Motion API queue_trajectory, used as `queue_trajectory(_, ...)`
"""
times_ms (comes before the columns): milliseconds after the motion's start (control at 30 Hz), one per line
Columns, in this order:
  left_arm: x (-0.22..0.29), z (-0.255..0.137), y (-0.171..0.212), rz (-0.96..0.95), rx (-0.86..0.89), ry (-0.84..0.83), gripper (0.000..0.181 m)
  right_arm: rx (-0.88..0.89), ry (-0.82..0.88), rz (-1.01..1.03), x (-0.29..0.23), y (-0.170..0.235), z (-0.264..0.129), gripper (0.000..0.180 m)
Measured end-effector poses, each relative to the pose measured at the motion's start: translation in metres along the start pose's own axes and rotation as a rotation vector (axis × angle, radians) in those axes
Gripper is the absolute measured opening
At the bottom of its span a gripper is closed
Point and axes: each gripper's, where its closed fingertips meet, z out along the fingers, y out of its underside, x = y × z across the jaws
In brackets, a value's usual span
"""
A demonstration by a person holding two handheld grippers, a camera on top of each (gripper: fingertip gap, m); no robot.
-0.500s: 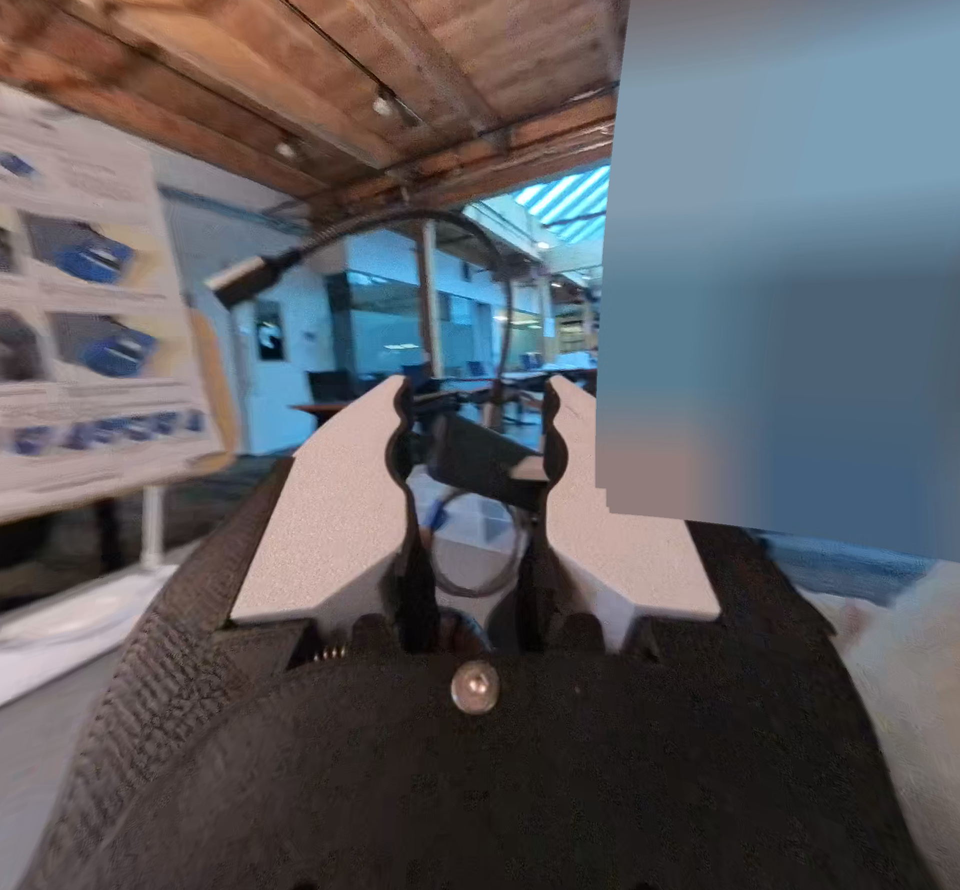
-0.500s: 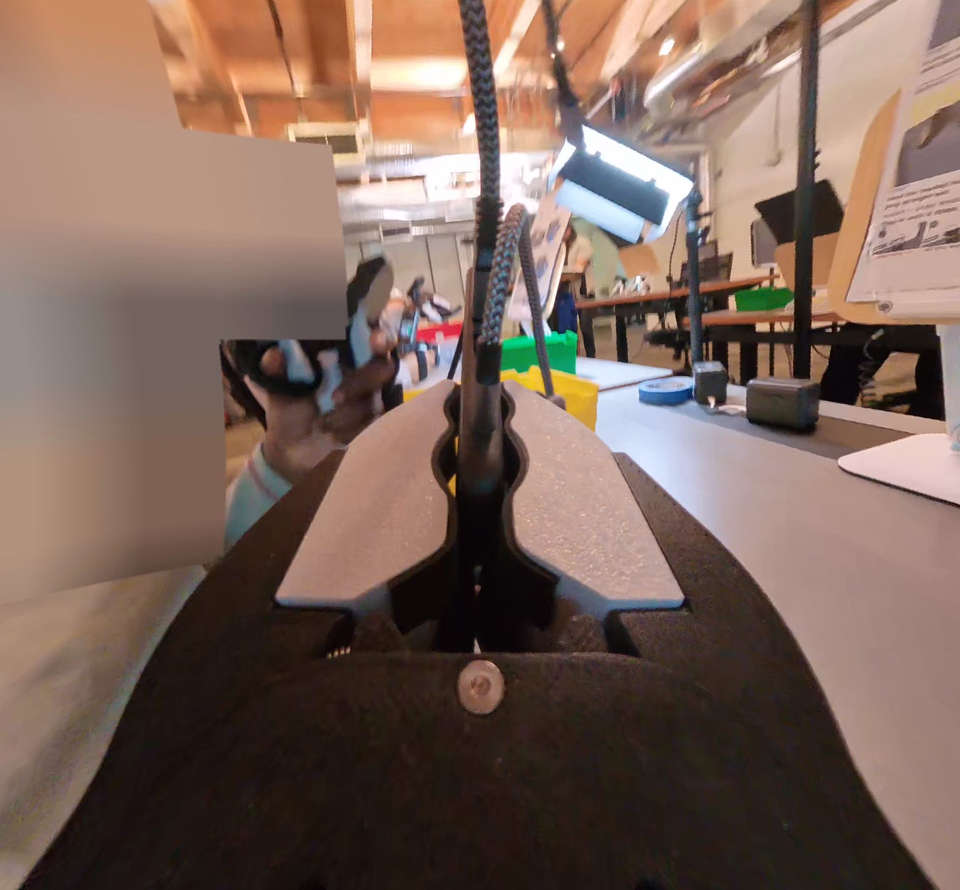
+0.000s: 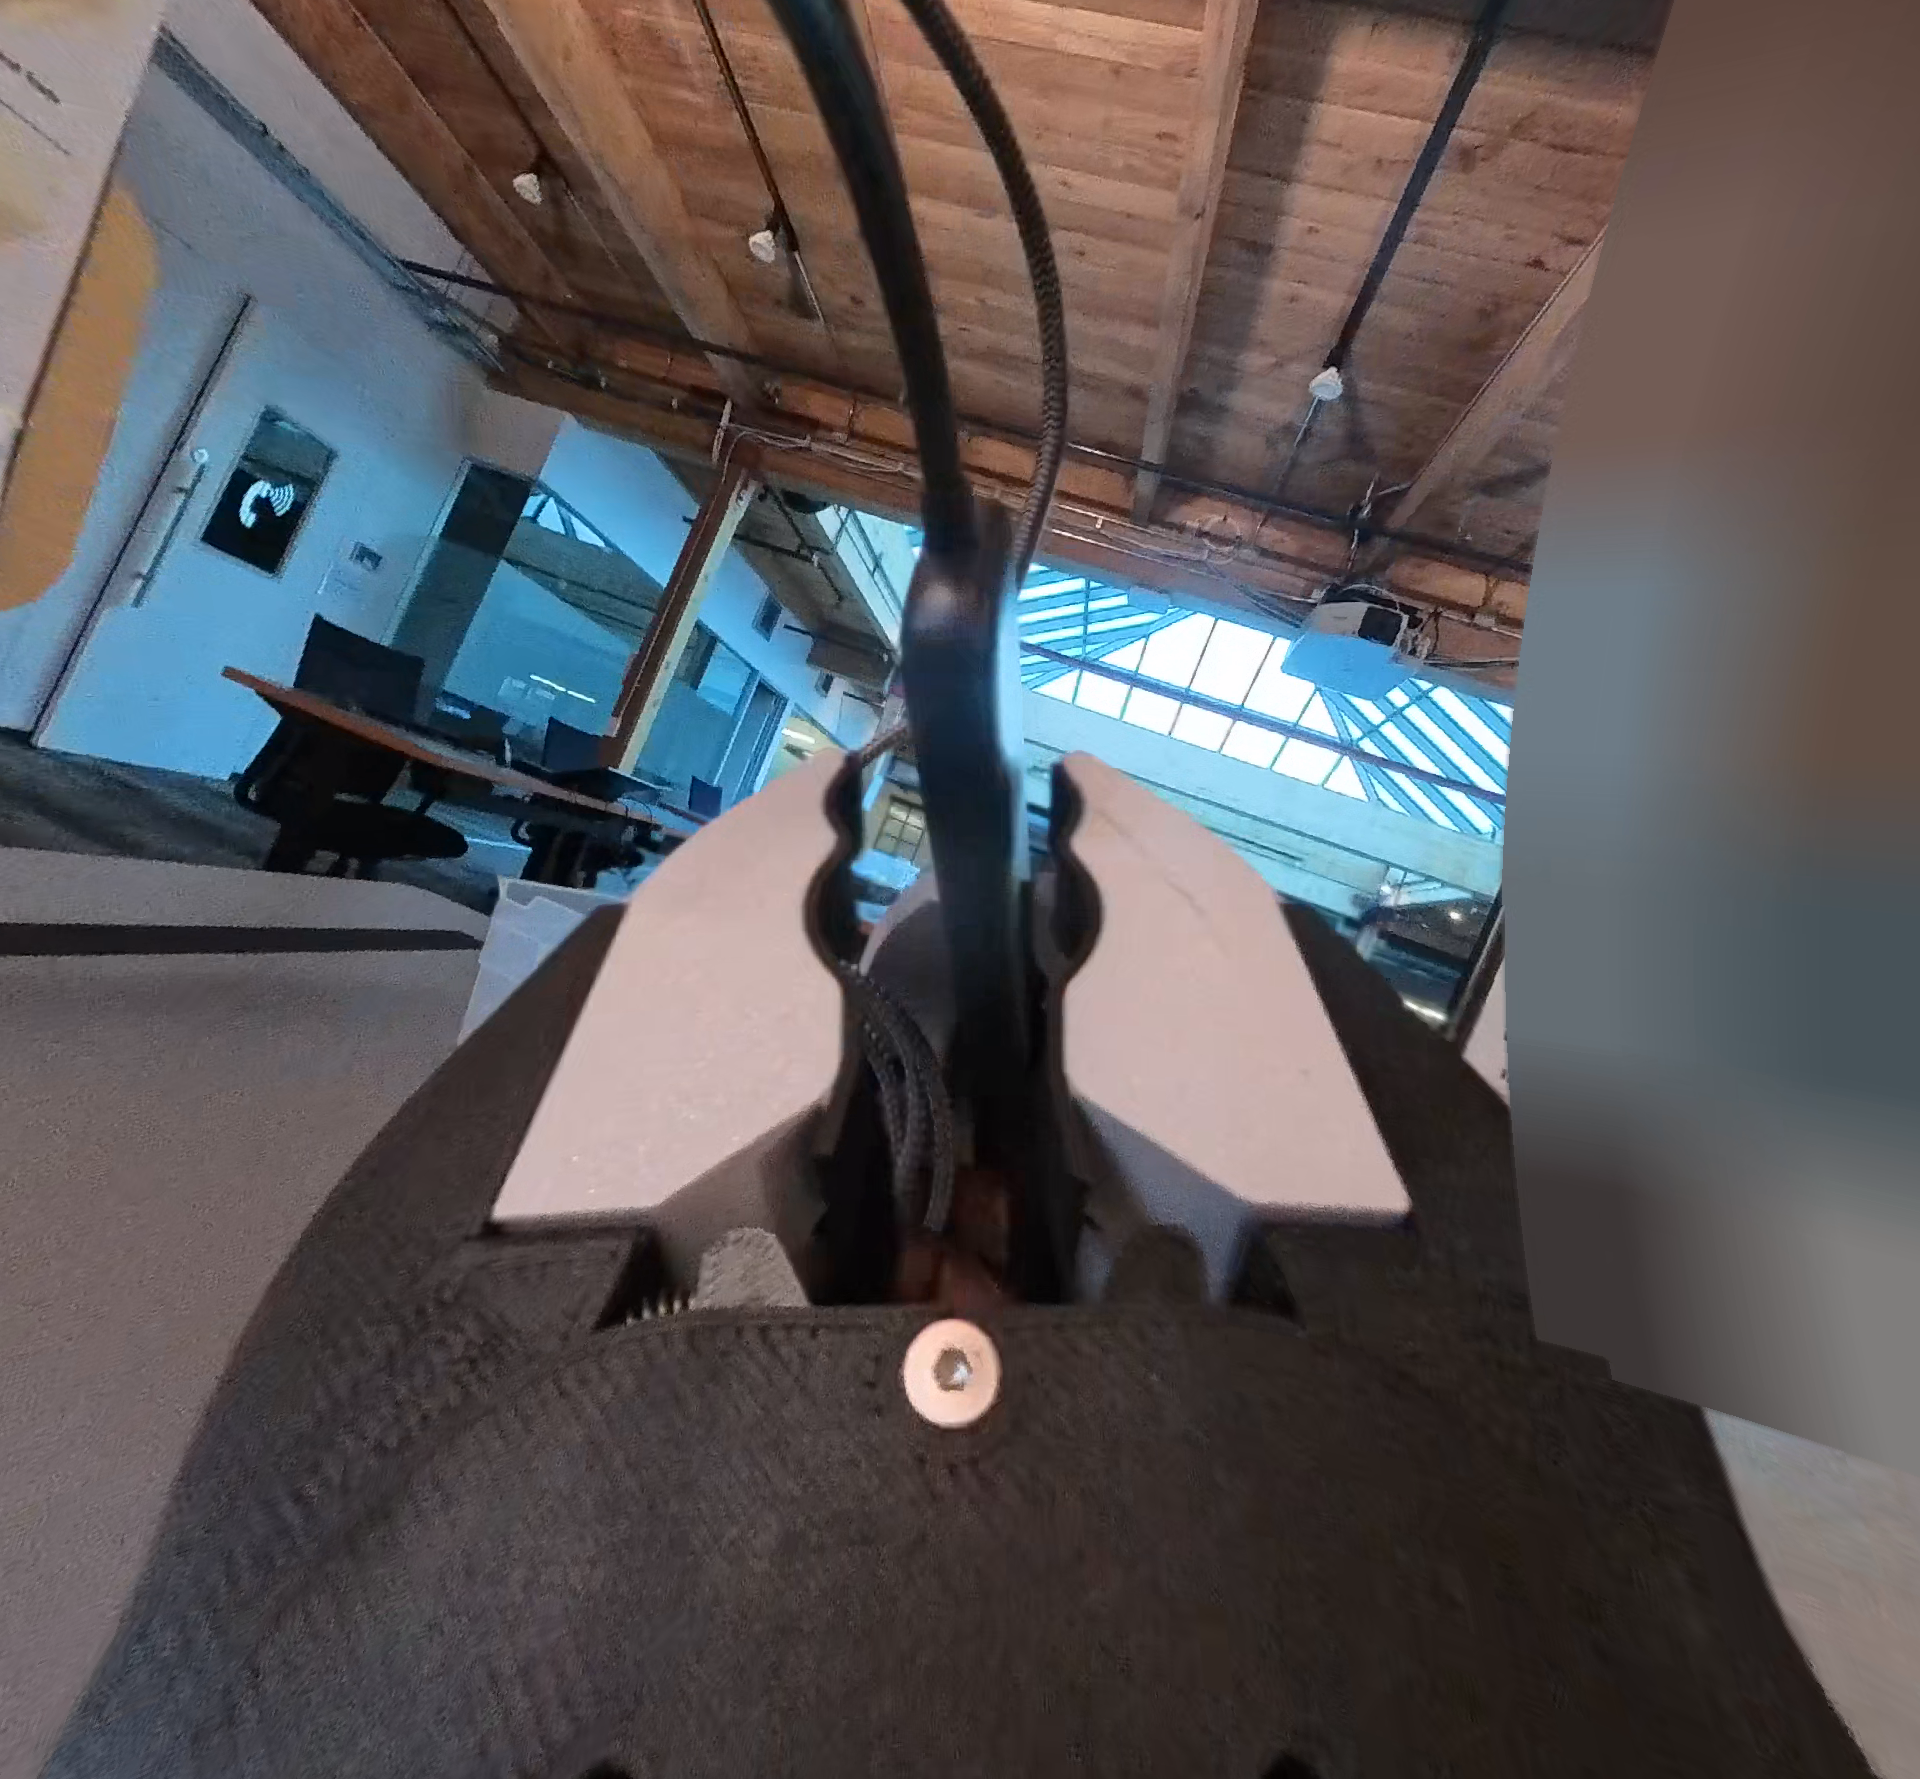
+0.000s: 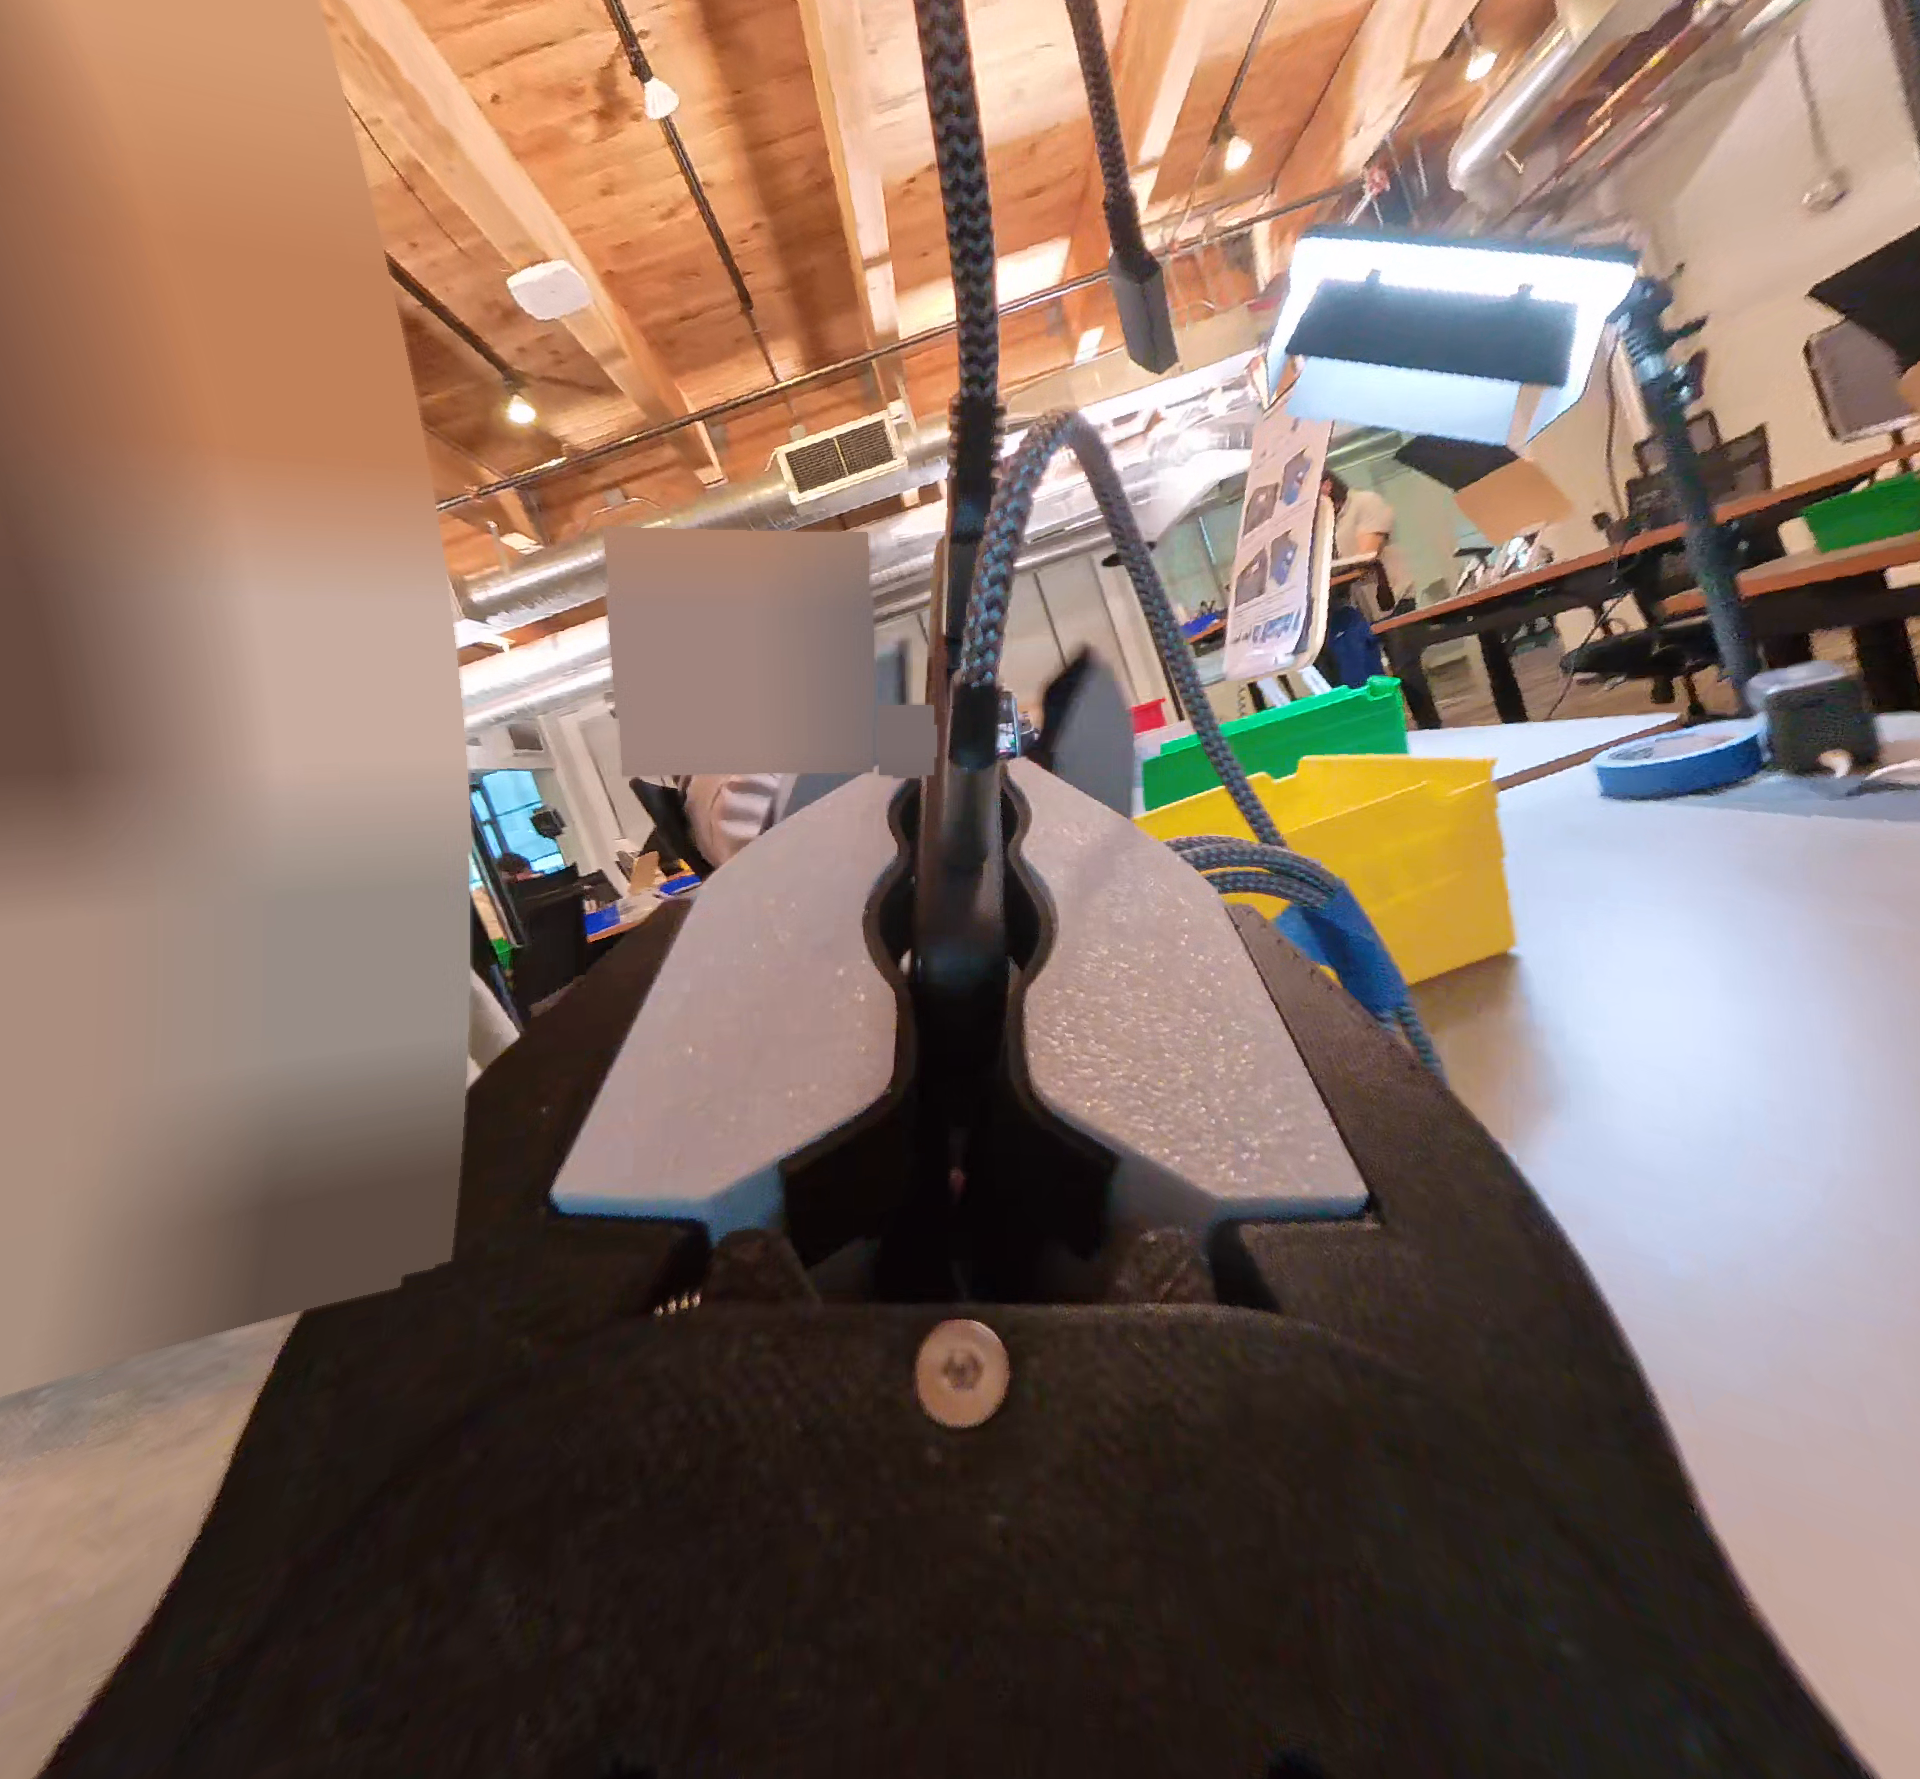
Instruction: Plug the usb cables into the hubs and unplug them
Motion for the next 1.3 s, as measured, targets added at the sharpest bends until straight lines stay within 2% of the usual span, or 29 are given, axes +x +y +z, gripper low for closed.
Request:
queue_trajectory(33,0.001,-0.003,-0.005,0.015,0.022,0.021,0.016,-0.001,0.005,0.023,0.001,0.005,0.003,0.012)
queue_trajectory(167,0.001,-0.009,-0.01,-0.031,-0.014,0.07,0.013,0.0,-0.03,0.063,0.003,0.01,0.006,0.013)
queue_trajectory(267,-0.009,-0.016,-0.021,-0.042,-0.017,0.05,0.012,0.03,-0.011,0.038,0.009,-0.003,-0.008,0.018)
queue_trajectory(433,-0.013,-0.02,-0.017,-0.067,-0.126,0.07,0.012,-0.137,-0.008,0.028,0.011,0.02,-0.007,0.016)
queue_trajectory(567,-0.014,-0.019,-0.021,-0.075,-0.074,0.051,0.013,-0.065,0.019,0.037,0.013,0.023,-0.001,0.013)
queue_trajectory(667,-0.013,-0.017,-0.001,0.002,-0.192,0.032,0.02,-0.008,0.016,0.114,0.016,0.024,0.003,0.012)
queue_trajectory(800,-0.011,-0.018,0.003,0.019,-0.263,0.032,0.013,-0.066,-0.011,0.071,0.015,0.028,0.004,0.013)
queue_trajectory(900,-0.018,-0.021,0.006,0.062,-0.323,-0.014,0.013,-0.094,0.063,-0.134,0.025,0.019,-0.01,0.025)
queue_trajectory(1067,-0.036,-0.032,0.008,0.152,-0.413,-0.109,0.013,-0.141,0.315,-0.677,0.045,-0.009,-0.041,0.025)
queue_trajectory(1200,-0.036,-0.031,0.014,0.176,-0.427,-0.097,0.013,-0.217,0.382,-1.062,0.033,-0.018,-0.041,0.025)
queue_trajectory(1300,-0.047,-0.038,0.031,0.373,-0.603,-0.166,0.013,-0.393,0.422,-1.471,0.027,-0.012,-0.04,0.026)
